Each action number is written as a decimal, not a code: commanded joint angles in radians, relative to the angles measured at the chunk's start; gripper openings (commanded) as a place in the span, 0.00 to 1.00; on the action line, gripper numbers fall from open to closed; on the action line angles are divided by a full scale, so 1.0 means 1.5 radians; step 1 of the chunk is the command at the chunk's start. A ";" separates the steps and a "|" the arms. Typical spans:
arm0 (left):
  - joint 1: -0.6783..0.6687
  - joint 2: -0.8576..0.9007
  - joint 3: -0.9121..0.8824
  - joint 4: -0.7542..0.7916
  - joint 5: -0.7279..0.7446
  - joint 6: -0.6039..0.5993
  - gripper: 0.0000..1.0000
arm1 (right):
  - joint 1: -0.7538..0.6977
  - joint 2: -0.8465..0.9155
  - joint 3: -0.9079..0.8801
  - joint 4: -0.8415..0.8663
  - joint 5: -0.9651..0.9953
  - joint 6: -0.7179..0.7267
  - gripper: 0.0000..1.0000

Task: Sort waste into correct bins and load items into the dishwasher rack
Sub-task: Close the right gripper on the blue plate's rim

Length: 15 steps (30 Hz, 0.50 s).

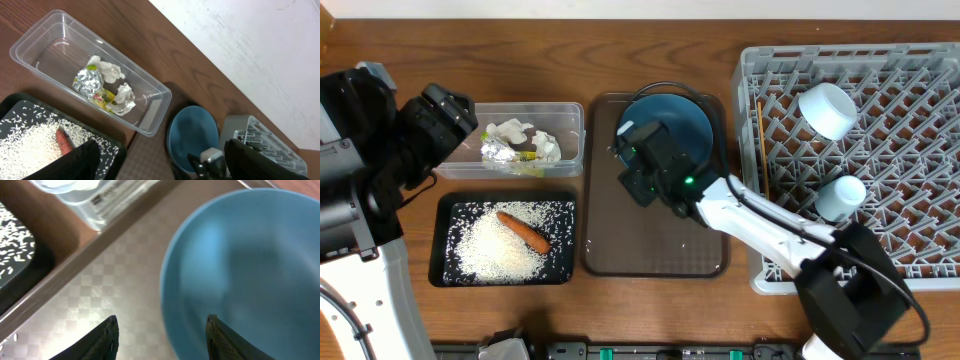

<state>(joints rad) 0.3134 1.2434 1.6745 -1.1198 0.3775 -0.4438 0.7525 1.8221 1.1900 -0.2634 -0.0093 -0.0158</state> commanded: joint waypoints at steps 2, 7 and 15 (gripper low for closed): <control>0.003 -0.001 0.003 -0.001 -0.006 0.009 0.82 | 0.005 0.052 0.000 0.028 -0.009 -0.026 0.55; 0.003 -0.001 0.003 -0.001 -0.006 0.009 0.82 | -0.002 0.076 0.000 0.049 0.026 -0.046 0.50; 0.003 -0.001 0.003 -0.001 -0.006 0.009 0.82 | -0.002 0.076 0.000 0.043 0.013 -0.045 0.27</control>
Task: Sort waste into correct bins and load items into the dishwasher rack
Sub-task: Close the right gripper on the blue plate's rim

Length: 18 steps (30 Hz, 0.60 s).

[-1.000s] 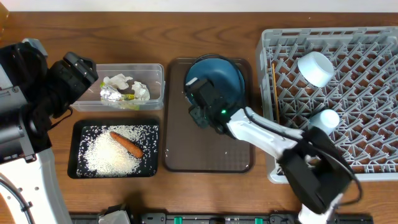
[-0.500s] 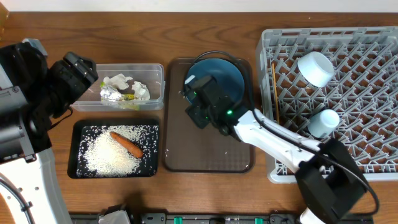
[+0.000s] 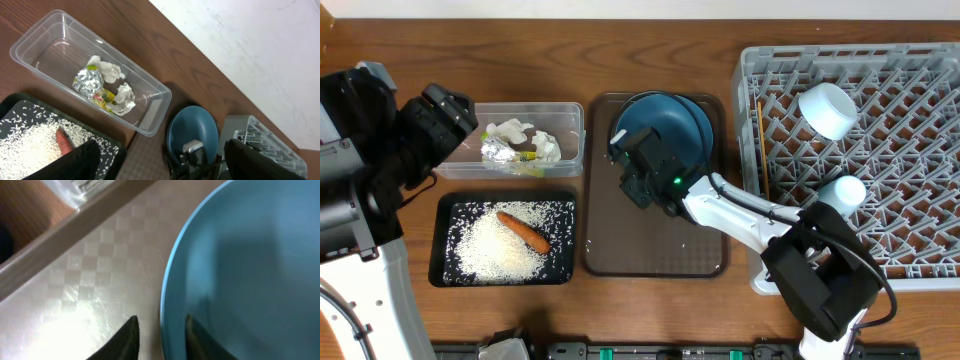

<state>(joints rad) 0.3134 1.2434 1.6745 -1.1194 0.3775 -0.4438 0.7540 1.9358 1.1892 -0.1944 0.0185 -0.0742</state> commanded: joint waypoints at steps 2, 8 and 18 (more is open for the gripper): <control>0.003 -0.001 0.003 -0.002 -0.006 0.009 0.82 | -0.002 0.001 0.001 -0.011 -0.025 -0.006 0.30; 0.003 -0.001 0.003 -0.002 -0.006 0.009 0.82 | 0.003 0.001 0.001 -0.025 -0.027 -0.006 0.33; 0.003 -0.001 0.003 -0.002 -0.006 0.009 0.82 | 0.004 0.001 0.001 -0.044 -0.028 -0.006 0.12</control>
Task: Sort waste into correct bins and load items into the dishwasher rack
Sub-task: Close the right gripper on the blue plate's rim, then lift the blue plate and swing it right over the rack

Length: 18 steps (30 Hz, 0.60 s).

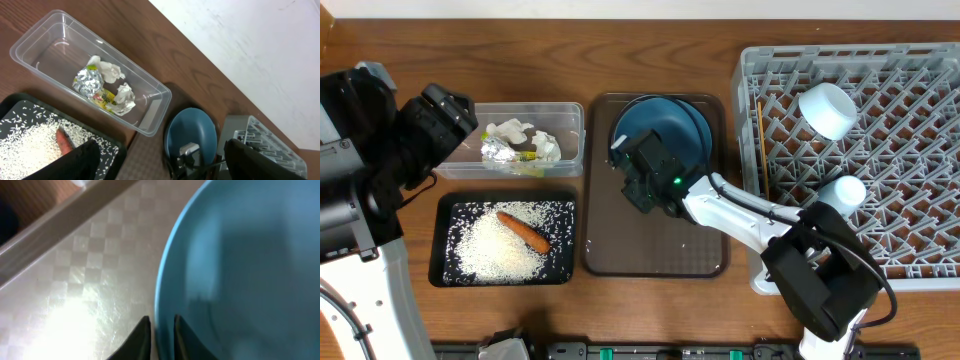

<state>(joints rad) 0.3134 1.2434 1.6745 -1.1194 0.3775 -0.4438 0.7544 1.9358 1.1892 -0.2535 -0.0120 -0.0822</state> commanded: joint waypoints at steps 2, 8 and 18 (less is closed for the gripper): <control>0.003 -0.001 0.003 -0.002 -0.006 0.009 0.82 | 0.005 0.001 0.001 -0.008 -0.008 -0.001 0.12; 0.003 -0.001 0.003 -0.002 -0.006 0.009 0.82 | 0.013 -0.008 0.002 -0.008 -0.034 0.042 0.01; 0.003 -0.001 0.003 -0.002 -0.006 0.009 0.82 | 0.002 -0.183 0.003 0.009 -0.195 0.130 0.01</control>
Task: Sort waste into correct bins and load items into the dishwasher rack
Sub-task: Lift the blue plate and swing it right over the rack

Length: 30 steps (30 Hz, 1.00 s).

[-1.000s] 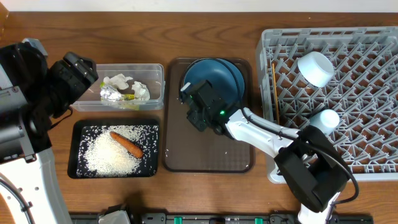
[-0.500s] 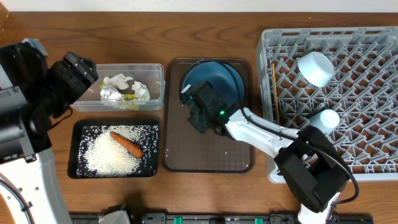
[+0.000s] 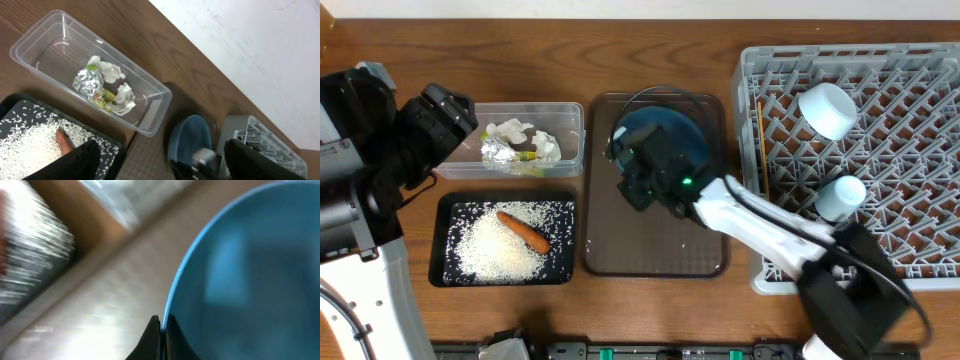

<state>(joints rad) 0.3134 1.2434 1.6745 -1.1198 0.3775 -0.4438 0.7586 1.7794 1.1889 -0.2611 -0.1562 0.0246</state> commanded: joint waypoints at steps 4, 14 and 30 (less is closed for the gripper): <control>0.003 -0.001 0.003 -0.001 -0.006 0.009 0.82 | -0.036 -0.175 0.003 0.021 -0.200 0.129 0.01; 0.003 -0.001 0.003 -0.001 -0.006 0.009 0.82 | -0.195 -0.387 0.003 -0.016 -0.323 0.205 0.01; 0.003 -0.001 0.003 -0.001 -0.006 0.009 0.82 | -0.640 -0.525 0.003 -0.124 -0.502 0.223 0.01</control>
<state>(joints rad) 0.3134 1.2434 1.6745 -1.1198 0.3775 -0.4438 -0.1074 1.0019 1.1885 -0.4511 -0.7837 0.3557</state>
